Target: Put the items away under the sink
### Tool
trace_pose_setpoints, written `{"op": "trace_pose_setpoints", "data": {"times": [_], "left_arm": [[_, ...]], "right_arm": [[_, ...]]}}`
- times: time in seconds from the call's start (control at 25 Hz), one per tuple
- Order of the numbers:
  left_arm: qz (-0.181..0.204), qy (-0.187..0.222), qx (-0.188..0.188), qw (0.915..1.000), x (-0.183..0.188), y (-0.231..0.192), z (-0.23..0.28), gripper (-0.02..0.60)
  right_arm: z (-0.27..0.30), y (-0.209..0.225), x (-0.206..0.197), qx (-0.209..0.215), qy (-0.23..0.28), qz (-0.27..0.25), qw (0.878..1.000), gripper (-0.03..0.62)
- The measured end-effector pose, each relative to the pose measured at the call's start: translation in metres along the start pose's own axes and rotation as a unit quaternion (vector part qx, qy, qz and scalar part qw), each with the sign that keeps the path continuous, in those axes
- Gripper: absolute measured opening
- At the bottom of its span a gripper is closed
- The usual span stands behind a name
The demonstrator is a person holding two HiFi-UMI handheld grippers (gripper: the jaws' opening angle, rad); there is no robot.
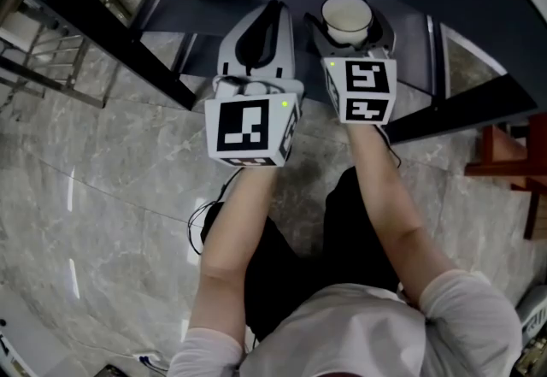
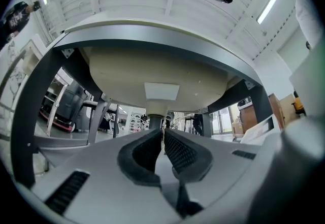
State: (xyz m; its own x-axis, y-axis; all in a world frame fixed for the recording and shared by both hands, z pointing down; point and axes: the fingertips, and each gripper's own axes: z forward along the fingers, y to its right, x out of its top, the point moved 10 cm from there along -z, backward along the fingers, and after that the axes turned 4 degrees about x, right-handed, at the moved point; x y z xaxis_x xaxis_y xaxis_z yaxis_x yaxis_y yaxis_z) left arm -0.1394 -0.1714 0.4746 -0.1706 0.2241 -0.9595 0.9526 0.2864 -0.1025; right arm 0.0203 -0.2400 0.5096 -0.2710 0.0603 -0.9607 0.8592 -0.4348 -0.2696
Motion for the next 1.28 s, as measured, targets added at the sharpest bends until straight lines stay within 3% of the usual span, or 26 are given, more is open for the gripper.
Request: {"op": "trace_pose_setpoints", "data": {"times": [0.52, 1.28], "left_arm": [[-0.014, 0.004, -0.009, 0.9999, 0.003, -0.001, -0.009, 0.020], [-0.017, 0.014, -0.011, 0.9997, 0.007, 0.000, -0.014, 0.020]], "right_arm": [[0.003, -0.003, -0.003, -0.055, -0.021, -0.021, 0.998, 0.394], [0.003, 0.006, -0.003, -0.026, -0.032, 0.010, 0.999, 0.394]]}}
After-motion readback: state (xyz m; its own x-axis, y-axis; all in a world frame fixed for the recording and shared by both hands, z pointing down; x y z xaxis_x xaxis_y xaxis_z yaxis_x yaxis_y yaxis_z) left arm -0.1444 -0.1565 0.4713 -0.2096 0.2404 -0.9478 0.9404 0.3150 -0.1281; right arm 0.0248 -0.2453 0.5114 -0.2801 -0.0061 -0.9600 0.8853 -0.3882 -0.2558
